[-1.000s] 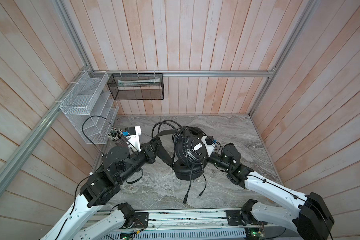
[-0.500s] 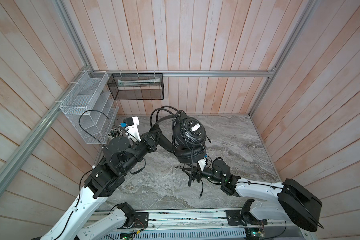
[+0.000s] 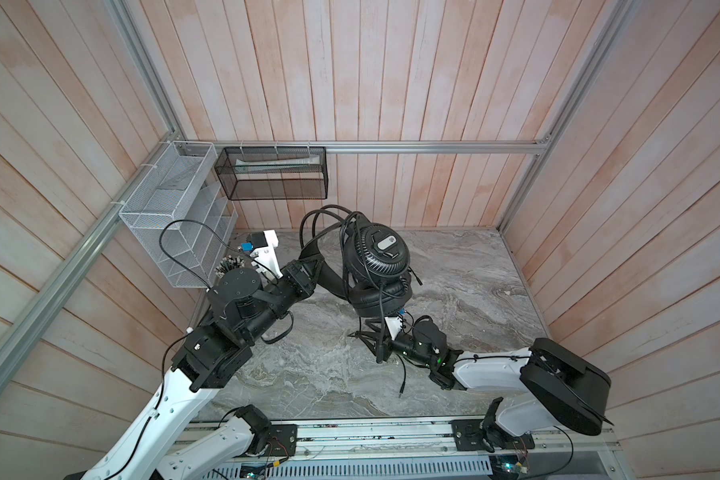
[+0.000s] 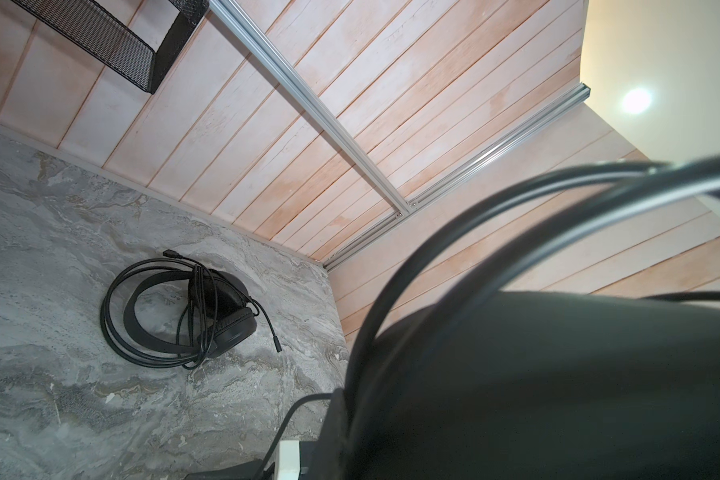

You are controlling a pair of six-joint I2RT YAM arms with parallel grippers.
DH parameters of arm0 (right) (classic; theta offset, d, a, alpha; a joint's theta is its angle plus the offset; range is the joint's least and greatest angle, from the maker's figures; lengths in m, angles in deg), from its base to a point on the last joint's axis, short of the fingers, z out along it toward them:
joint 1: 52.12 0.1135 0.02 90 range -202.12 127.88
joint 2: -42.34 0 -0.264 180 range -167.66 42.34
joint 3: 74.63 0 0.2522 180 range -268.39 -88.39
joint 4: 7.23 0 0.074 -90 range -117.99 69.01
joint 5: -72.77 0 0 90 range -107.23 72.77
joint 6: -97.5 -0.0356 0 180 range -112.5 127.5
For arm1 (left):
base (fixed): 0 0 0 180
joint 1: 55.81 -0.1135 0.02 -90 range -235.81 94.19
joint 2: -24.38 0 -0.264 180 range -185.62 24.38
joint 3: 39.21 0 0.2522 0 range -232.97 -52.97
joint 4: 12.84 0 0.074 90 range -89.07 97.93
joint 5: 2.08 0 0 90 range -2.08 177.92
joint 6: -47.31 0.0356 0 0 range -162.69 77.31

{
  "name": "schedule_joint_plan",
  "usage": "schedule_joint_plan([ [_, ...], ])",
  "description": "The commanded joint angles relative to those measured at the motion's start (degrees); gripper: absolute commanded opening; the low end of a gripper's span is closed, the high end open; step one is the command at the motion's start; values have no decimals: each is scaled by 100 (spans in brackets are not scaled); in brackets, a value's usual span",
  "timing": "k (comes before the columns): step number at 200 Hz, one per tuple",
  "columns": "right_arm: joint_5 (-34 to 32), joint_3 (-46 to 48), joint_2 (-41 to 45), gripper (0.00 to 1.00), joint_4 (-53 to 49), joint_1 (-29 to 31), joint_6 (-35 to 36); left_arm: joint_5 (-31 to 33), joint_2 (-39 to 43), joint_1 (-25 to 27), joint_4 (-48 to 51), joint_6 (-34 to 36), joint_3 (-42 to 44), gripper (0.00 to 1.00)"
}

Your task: Wrap the headphones

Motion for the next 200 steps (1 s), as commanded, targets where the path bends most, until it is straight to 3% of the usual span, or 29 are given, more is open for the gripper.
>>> schedule_joint_plan([
  [1,-105,-304,-289,53,396,124,179,-119,19,-52,-489,-274,-300,0],
  [48,-210,-356,-670,51,675,269,151,-95,14,-121,-456,-300,-249,0],
  [79,-521,157,265,51,328,169,222,-112,72,-202,-361,-249,-260,0],
  [122,-59,638,1375,54,-298,236,326,-86,129,-291,-351,-221,-188,0],
  [154,-75,694,885,55,308,505,146,-100,108,-301,-336,-269,-170,0],
  [200,-303,-197,-439,56,719,608,328,-112,111,-309,-287,-327,-179,0],
])
